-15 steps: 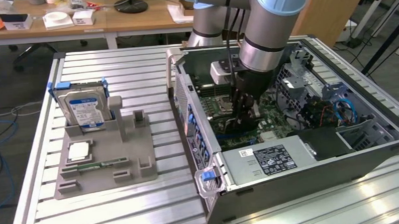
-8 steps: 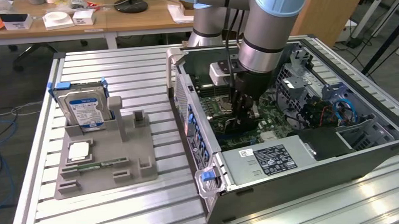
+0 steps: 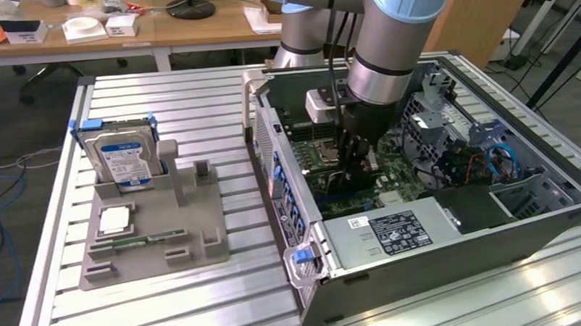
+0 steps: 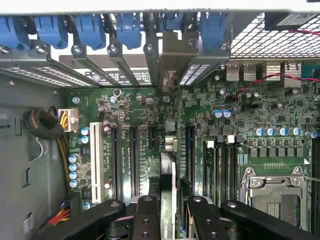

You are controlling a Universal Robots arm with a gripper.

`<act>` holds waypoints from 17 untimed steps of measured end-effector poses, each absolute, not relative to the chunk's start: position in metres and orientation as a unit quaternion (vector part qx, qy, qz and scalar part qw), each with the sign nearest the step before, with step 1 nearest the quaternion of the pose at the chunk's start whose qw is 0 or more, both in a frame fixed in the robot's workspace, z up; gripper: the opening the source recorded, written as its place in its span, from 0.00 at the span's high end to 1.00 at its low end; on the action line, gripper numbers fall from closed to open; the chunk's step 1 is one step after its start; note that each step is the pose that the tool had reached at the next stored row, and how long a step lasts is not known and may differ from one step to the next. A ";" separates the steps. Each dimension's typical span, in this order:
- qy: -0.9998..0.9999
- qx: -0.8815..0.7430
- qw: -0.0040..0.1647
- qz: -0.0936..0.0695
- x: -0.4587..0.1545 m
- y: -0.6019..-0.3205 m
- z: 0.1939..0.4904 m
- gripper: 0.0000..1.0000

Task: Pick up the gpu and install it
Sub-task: 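Insert the gpu into the slot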

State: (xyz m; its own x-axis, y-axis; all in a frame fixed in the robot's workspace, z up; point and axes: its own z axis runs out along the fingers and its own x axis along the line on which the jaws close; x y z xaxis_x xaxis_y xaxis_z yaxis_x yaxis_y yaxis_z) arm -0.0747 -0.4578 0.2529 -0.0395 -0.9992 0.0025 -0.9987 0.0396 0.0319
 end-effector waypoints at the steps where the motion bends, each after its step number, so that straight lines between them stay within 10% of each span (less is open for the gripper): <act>1: -0.721 0.693 0.012 -0.011 -0.075 -0.458 0.253 0.74; 17: -0.721 0.693 0.011 -0.009 -0.075 -0.454 0.250 0.74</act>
